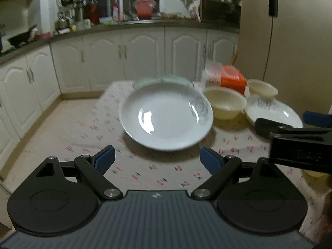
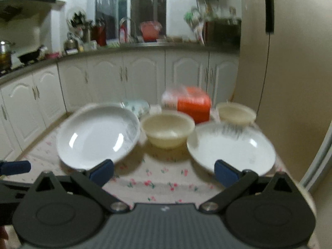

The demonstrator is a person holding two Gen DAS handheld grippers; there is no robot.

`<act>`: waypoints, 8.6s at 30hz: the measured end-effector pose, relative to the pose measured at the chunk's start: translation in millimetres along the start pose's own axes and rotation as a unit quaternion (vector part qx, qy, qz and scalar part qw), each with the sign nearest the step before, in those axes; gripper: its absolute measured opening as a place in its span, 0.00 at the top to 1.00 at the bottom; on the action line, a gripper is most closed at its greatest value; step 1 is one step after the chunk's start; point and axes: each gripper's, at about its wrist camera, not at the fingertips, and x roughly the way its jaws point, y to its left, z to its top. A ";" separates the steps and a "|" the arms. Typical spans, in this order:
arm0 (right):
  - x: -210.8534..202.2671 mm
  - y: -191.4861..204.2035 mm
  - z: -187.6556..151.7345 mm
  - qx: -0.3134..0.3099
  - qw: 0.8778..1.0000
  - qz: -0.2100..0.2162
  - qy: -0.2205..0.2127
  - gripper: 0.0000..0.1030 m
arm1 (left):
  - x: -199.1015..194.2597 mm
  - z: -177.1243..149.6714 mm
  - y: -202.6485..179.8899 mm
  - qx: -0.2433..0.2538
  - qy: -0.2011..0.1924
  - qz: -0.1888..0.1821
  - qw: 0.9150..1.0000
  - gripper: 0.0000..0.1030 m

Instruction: Organize plates and bowls

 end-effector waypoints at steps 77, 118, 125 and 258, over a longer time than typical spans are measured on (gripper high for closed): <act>-118.6 -48.8 -40.1 0.043 0.995 -0.062 -0.068 0.01 | -81.8 4.7 13.7 0.044 -0.075 -0.054 0.995 0.00; -10.3 -55.3 -3.0 0.078 0.993 0.086 -0.004 0.06 | -11.8 28.0 99.5 -0.019 -0.044 -0.049 0.998 0.00; 32.7 -36.4 4.1 0.098 0.986 0.137 0.019 0.14 | 26.1 40.8 121.4 -0.055 -0.024 -0.064 0.996 0.19; -43.6 -98.4 5.7 0.136 0.981 0.141 -0.011 0.01 | -70.1 37.3 45.1 0.018 -0.064 -0.115 0.991 0.04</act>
